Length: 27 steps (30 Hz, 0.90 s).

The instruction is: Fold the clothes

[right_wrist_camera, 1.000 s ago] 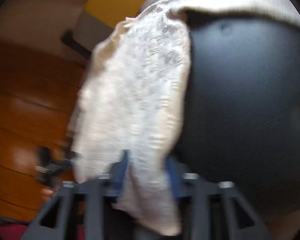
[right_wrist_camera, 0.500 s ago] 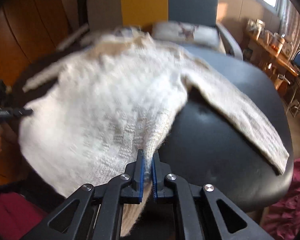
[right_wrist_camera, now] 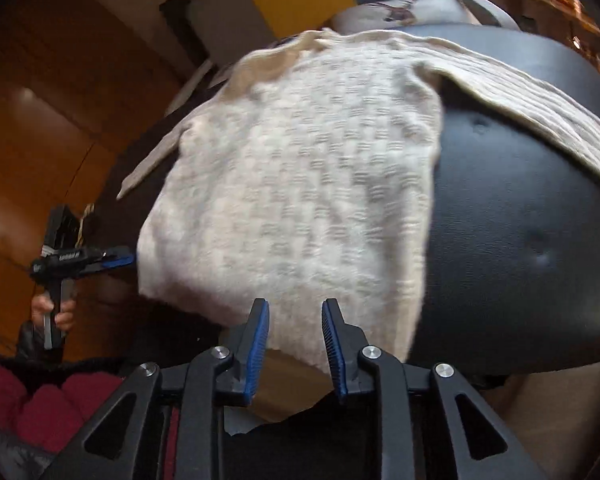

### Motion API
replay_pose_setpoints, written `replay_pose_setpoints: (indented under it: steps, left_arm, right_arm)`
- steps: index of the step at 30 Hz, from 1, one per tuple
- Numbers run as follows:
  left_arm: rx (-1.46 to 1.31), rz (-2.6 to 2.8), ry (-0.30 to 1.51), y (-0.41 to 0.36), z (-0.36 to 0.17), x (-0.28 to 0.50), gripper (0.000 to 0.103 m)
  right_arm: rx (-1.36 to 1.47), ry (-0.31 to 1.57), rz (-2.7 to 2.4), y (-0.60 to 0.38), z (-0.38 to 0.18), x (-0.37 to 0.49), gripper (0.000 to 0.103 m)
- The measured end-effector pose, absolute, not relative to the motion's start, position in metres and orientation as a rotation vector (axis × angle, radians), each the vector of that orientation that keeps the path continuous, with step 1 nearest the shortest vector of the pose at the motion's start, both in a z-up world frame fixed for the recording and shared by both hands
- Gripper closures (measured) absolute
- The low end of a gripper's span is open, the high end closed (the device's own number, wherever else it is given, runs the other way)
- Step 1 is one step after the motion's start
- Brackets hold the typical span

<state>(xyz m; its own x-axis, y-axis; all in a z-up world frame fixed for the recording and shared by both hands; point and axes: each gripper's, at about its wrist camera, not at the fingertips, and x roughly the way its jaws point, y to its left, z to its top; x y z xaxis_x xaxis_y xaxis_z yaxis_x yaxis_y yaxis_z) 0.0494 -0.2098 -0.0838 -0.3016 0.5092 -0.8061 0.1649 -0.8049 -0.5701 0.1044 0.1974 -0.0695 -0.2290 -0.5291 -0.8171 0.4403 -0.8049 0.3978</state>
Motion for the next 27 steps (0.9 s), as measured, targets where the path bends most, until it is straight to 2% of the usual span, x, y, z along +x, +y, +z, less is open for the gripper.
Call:
replay_pose_setpoints:
  steps: [2,6,10,15,20,25,26,27]
  left_arm:
    - [-1.685,2.182,-0.893,-0.206,-0.089,0.055,0.060]
    - [-1.618,2.221,-0.928,-0.201,-0.091,0.070,0.060]
    - [-1.525,2.216,-1.122,-0.223,-0.093,0.092,0.060]
    - [-1.394,2.293,-1.287,-0.259,-0.085,0.106,0.060]
    - [-1.381,2.405,-1.267,-0.285,-0.076,0.116,0.056]
    - [-1.426,2.416,-1.251,-0.304,-0.079,0.115,0.055]
    - [-1.437,2.413,-1.240,-0.306,-0.079,0.113,0.054]
    - [-1.444,2.405,-1.226,-0.305,-0.080,0.112,0.054]
  right_arm:
    - [1.378,0.015,-2.061,0.162,-0.068,0.110,0.076]
    - [1.344,0.046,-2.056,0.100,-0.073,0.090,0.076]
    - [1.294,0.010,-1.961,0.043,-0.062,0.071,0.076]
    - [1.236,0.165,-1.769,-0.048,-0.053,0.083,0.071]
    - [1.309,0.287,-1.728,-0.125,-0.070,0.080,0.071]
    - [1.330,0.645,-1.752,-0.169,-0.102,0.095,0.070]
    - [1.314,0.714,-1.747,-0.175,-0.108,0.100,0.067]
    - [1.300,0.764,-1.743,-0.180,-0.112,0.104,0.069]
